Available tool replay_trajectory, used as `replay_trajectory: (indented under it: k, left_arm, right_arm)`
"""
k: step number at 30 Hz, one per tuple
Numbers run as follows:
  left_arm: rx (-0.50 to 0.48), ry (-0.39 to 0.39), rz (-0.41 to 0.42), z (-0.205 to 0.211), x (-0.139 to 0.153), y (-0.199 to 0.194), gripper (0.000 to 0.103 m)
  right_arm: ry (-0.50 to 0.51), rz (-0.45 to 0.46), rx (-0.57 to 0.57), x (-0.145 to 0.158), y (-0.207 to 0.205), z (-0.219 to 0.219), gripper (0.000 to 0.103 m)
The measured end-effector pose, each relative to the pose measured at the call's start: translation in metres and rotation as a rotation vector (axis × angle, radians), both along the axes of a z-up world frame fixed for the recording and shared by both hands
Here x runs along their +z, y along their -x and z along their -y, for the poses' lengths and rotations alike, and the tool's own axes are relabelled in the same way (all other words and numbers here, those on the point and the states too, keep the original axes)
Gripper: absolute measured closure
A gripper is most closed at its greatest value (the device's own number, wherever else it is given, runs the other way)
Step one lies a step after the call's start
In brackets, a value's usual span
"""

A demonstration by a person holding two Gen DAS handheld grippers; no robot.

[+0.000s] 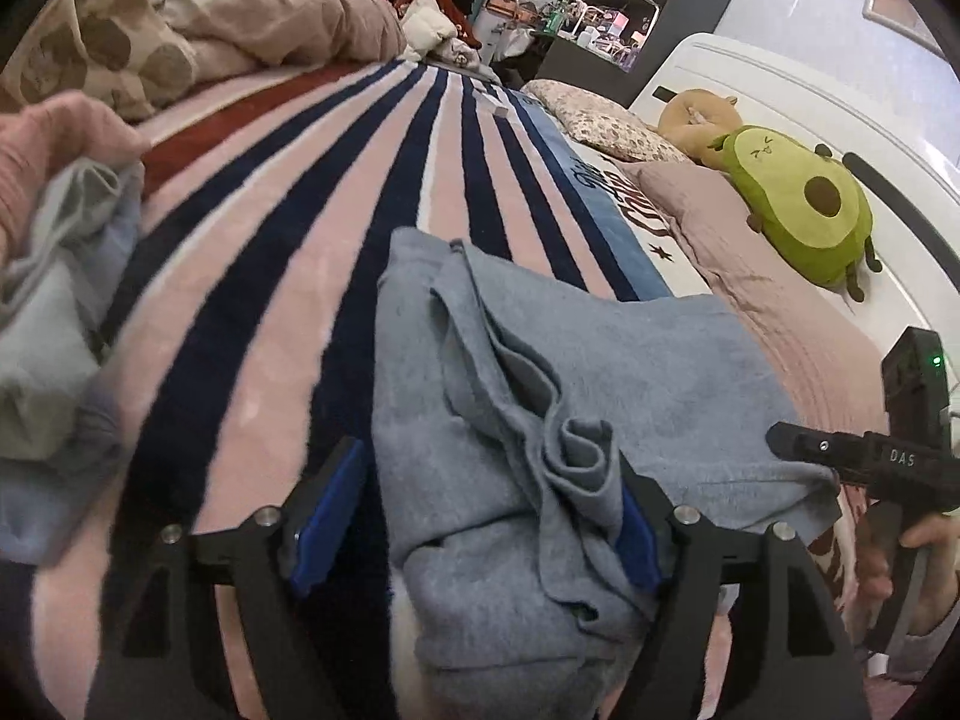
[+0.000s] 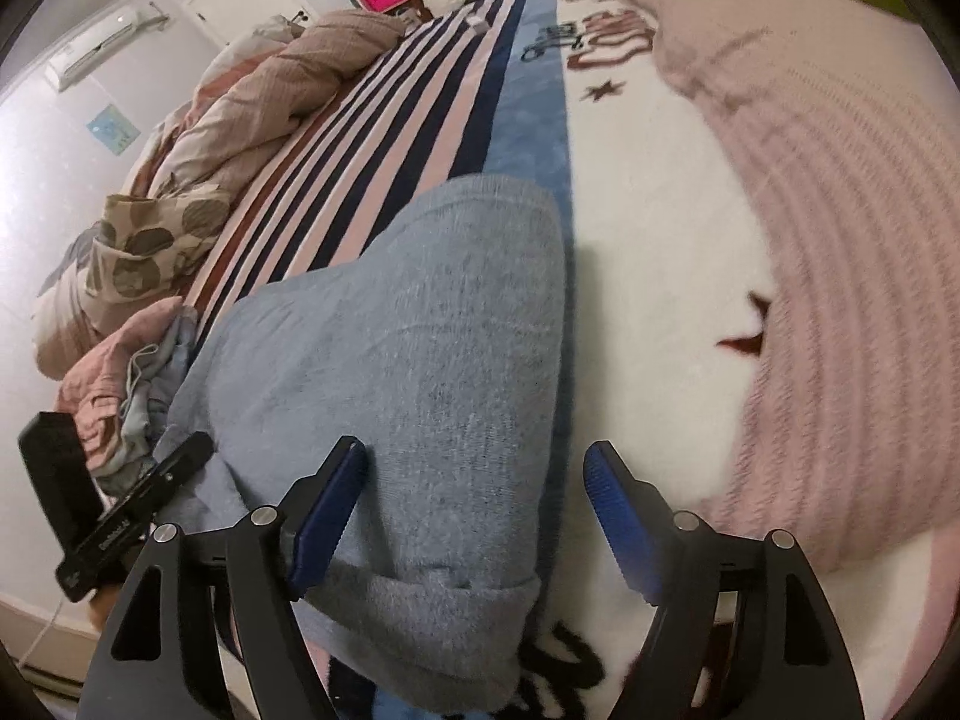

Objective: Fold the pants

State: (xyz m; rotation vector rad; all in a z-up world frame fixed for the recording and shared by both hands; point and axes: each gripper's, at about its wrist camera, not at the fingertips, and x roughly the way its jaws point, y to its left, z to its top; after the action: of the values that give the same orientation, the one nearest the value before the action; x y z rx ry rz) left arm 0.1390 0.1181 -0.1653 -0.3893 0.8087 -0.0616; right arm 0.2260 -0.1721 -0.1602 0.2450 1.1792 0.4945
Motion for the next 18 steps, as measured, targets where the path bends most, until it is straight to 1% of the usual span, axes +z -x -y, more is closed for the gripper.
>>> replay_trajectory:
  k: [2, 3, 4, 5, 6, 7, 8, 9, 11, 15, 18]
  left_arm:
    - [-0.007, 0.012, -0.005, 0.001, -0.003, -0.002, 0.031]
    - [-0.011, 0.017, -0.004, 0.002, -0.004, -0.002, 0.033]
    - [-0.018, 0.023, -0.004, 0.002, -0.005, -0.003, 0.034]
    - [-0.022, 0.026, -0.004, 0.002, -0.006, -0.003, 0.037]
    - [-0.026, 0.026, -0.002, 0.003, -0.005, -0.003, 0.04]
    - [-0.032, 0.028, 0.0, 0.004, -0.005, -0.003, 0.043]
    - [-0.039, 0.028, 0.003, 0.006, -0.004, -0.003, 0.048]
    - [-0.045, 0.031, 0.009, 0.007, -0.003, -0.001, 0.055]
    - [-0.063, 0.048, 0.022, 0.008, 0.0, 0.001, 0.064]
    - [-0.097, 0.03, 0.04, 0.014, 0.01, 0.011, 0.074]
    - [-0.145, 0.053, 0.047, 0.015, 0.02, 0.024, 0.074]
  right_arm:
    - [-0.011, -0.01, 0.001, -0.003, 0.0, -0.002, 0.032]
    - [-0.015, -0.011, 0.001, -0.004, 0.001, -0.002, 0.032]
    - [-0.025, -0.013, 0.002, -0.005, 0.001, -0.002, 0.035]
    - [-0.048, -0.024, 0.005, -0.006, 0.001, -0.002, 0.045]
    - [-0.065, -0.035, 0.009, -0.007, 0.001, -0.003, 0.05]
    - [-0.063, -0.037, 0.007, -0.007, 0.001, -0.003, 0.053]
    - [-0.051, -0.025, 0.014, -0.006, 0.002, -0.006, 0.057]
    - [-0.034, -0.01, 0.026, -0.004, 0.005, -0.008, 0.059]
    - [-0.008, 0.013, 0.039, 0.002, 0.009, -0.013, 0.066]
    - [-0.018, 0.019, 0.052, 0.015, 0.018, -0.011, 0.071]
    - [-0.048, -0.004, 0.067, 0.026, 0.03, -0.002, 0.072]
